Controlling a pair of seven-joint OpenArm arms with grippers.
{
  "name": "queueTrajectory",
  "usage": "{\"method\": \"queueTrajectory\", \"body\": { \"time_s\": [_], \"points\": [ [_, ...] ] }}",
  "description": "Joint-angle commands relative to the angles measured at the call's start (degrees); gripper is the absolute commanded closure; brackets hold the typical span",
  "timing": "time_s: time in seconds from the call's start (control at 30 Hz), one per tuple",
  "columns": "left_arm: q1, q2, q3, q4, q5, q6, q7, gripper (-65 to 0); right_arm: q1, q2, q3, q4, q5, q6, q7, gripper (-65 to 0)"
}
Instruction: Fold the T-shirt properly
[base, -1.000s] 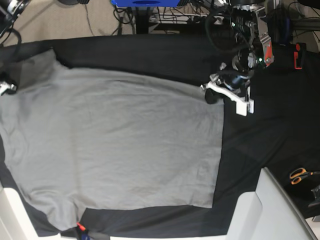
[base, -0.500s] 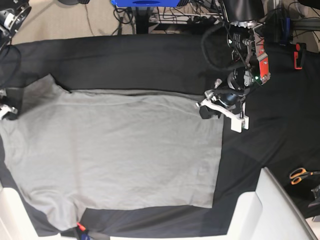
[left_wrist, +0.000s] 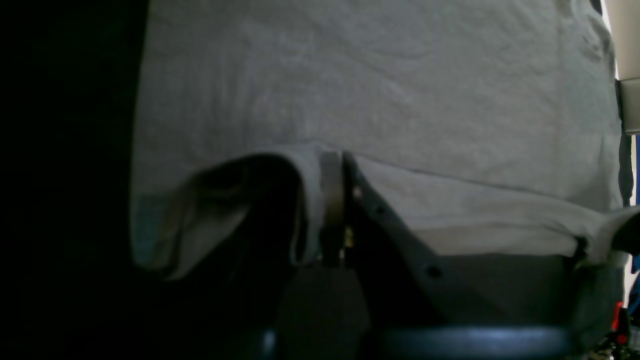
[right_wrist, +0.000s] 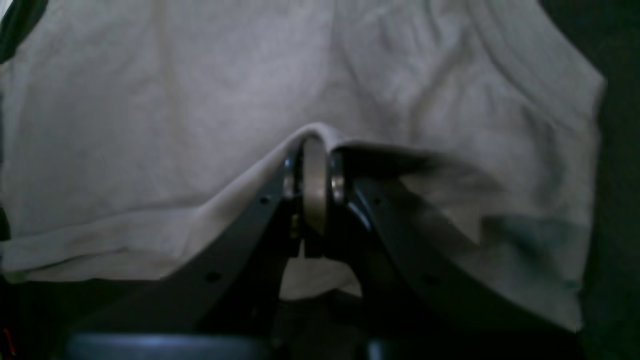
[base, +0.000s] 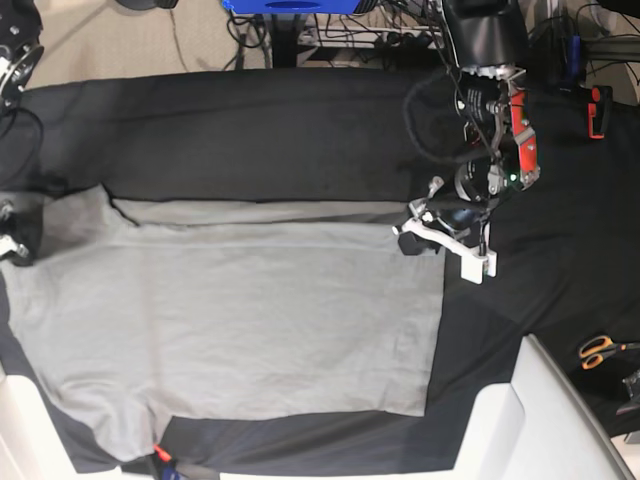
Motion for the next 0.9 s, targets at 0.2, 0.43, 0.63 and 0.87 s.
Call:
{"method": "queueTrajectory", "body": {
  "time_s": [0.2,0.43,0.63,0.87],
  "points": [
    [-3.2,-0.6,0.0,0.4,0.0,-0.5,-1.1,0.0,4.1,2.4,-3.7,-0.6,1.0,0.3,4.4,-0.6],
    [-5.2,-0.5,-0.2,0.3,5.5,-0.5,-1.1,0.0,7.2,2.4,-8.9,-5.7,1.0,0.3,9.6,-0.6],
    [-7.2,-0.6,0.1,-1.9,5.9,-0.5,-1.1,0.0,9.6,2.4,-9.2,-8.9,1.0,0.3,12.0,-0.6],
    [-8.5,-0.7,0.0,-3.4,5.9,-0.5,-1.1,0.0,9.7,2.4,-12.5,-8.9,1.0,0.3,15.1,-0.6]
  ]
}}
